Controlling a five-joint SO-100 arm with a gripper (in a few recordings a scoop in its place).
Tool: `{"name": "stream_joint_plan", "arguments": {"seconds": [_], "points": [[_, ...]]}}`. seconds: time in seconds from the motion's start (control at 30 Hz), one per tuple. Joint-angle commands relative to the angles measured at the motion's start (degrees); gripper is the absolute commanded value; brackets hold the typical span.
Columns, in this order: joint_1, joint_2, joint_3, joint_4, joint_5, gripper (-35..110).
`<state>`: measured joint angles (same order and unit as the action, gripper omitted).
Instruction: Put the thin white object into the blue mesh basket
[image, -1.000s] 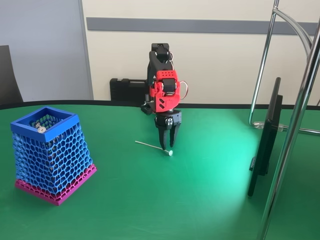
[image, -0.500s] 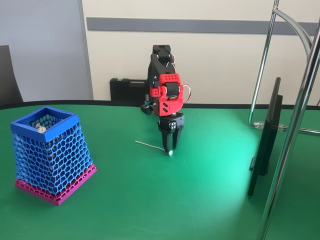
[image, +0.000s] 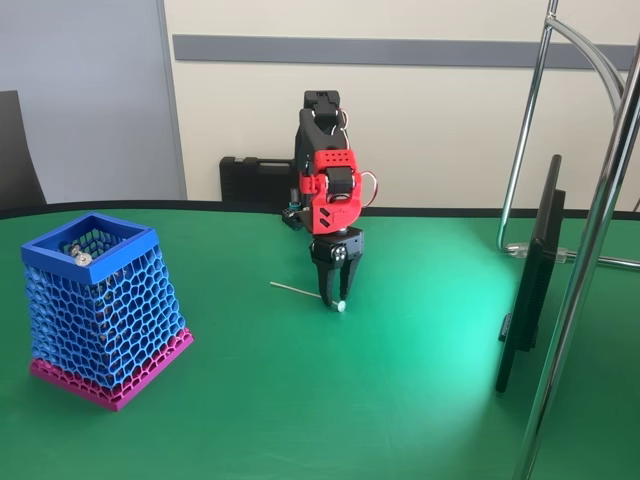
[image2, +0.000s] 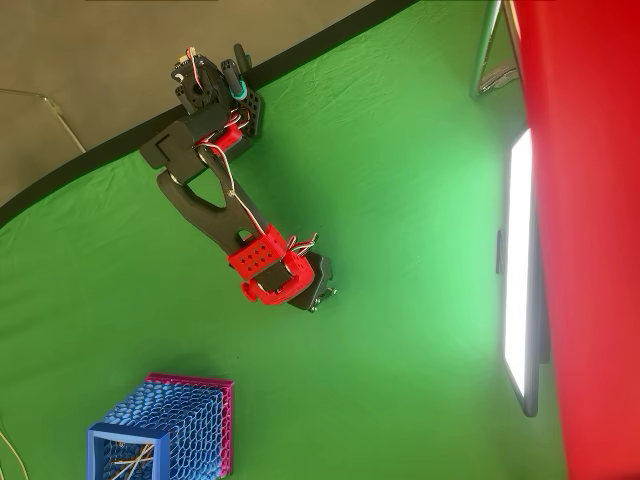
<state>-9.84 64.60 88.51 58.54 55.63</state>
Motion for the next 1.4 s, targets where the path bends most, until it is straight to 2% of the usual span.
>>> {"name": "stream_joint_plan", "arguments": {"seconds": [0.0, 1.37], "points": [[0.1, 0.3, -1.9, 0.5, 0.3, 20], [1.3, -2.5, -5.4, 2.4, 0.7, 12]]}}
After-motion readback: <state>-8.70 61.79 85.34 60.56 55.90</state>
